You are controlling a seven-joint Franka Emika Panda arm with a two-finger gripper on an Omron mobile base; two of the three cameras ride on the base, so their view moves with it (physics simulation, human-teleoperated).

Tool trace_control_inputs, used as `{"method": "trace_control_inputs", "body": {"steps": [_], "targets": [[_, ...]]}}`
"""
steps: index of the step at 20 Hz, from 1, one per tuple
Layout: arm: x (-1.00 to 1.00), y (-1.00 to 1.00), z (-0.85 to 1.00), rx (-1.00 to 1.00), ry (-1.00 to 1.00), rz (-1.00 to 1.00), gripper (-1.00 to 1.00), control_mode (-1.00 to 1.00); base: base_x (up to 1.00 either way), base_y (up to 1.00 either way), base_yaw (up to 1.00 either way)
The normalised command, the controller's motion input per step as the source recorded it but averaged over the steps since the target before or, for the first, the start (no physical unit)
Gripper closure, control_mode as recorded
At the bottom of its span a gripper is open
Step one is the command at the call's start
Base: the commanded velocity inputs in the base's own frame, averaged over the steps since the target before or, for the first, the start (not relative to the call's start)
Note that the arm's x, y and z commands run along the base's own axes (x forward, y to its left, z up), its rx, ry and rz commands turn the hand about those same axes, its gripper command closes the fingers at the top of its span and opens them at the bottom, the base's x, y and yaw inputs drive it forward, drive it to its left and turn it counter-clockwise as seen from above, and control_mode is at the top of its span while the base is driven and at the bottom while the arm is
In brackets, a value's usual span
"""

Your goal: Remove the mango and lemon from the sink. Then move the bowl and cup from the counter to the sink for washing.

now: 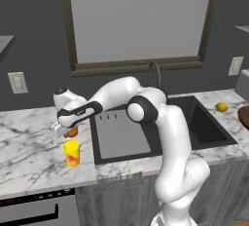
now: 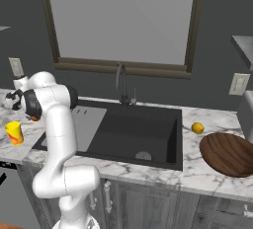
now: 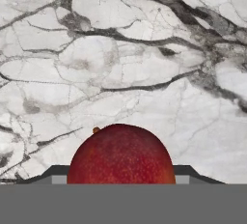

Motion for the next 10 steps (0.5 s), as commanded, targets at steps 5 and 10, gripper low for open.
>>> {"method": "trace_control_inputs", "body": {"steps": [5, 10], "targets": [[0.05, 0.00, -0.15, 0.03, 0.00, 0.00, 1.00, -1.00, 0.00, 0.00, 0.00], [0.03, 0.00, -0.11, 0.01, 0.00, 0.00, 1.00, -1.00, 0.00, 0.00, 0.00]]}}
